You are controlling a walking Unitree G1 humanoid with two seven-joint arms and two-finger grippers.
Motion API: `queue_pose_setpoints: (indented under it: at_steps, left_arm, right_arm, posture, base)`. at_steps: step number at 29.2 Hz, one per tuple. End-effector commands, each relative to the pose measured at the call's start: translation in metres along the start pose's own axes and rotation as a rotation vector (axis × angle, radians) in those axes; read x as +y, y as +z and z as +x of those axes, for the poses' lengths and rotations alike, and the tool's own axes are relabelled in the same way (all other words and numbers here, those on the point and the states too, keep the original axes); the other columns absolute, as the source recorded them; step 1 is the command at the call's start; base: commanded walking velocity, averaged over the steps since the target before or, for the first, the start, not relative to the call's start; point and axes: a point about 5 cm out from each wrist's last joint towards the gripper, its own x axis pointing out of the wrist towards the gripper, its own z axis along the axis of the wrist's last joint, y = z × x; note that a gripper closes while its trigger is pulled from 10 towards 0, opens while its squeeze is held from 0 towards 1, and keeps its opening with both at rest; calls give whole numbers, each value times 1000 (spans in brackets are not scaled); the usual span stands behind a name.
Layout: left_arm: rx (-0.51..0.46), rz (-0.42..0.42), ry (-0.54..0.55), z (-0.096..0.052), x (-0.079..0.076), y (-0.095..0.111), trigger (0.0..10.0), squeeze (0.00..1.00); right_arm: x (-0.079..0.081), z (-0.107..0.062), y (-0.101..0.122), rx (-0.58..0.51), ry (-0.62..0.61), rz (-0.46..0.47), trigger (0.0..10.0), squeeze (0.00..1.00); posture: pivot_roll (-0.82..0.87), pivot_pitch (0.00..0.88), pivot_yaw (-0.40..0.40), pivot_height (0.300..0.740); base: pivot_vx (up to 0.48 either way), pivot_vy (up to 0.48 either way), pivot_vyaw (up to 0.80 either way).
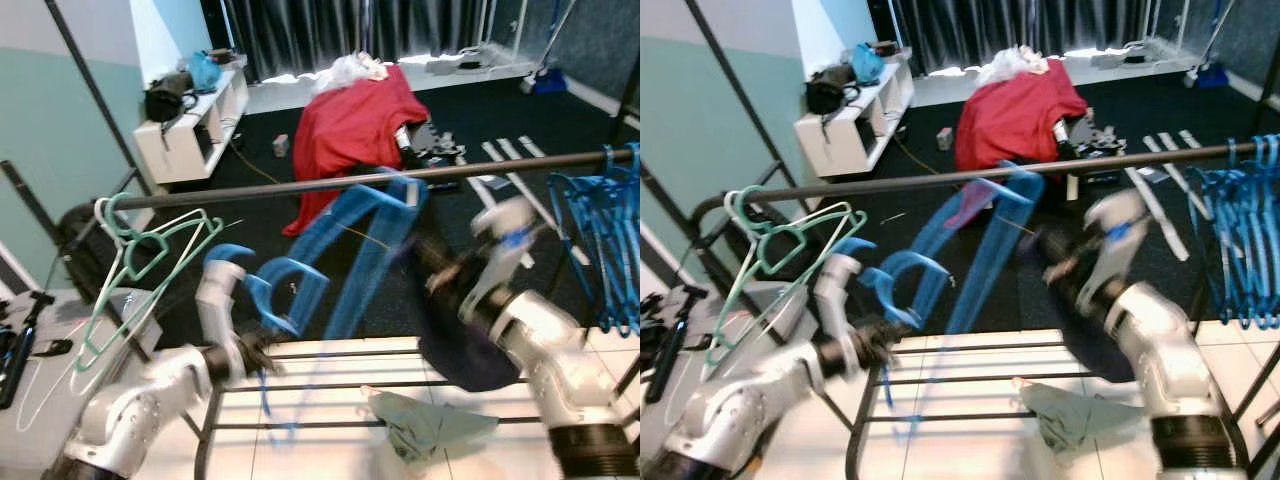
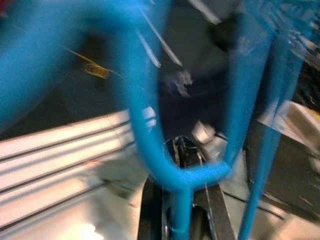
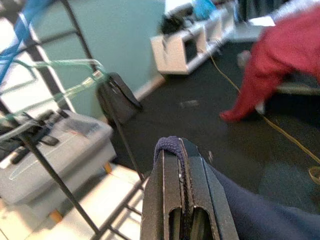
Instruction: Hang hanger
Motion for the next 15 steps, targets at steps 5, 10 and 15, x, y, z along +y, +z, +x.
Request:
queue_pose_setpoints:
  at_steps: [5,10,15]
  left_arm:
    - [-8,123,323,-20,34,-10,10000,0]
    - [43,175,589,-52,50,-31,10000,0]
    - [67,169,717,-76,50,-48,10000,0]
  right_arm:
    - [22,1,-31,76,35,13,10000,0]
    - [41,-11,-68,165,74,73,10000,0]
    - [54,-24,-90,230,110,84,10000,0]
  posture:
    - [-144,0,92,740]
    - [-116,0,70,740]
    - [-104,0,68,740]
  base:
    - [0,0,476]
    - [0,0,788]
    - [0,0,763]
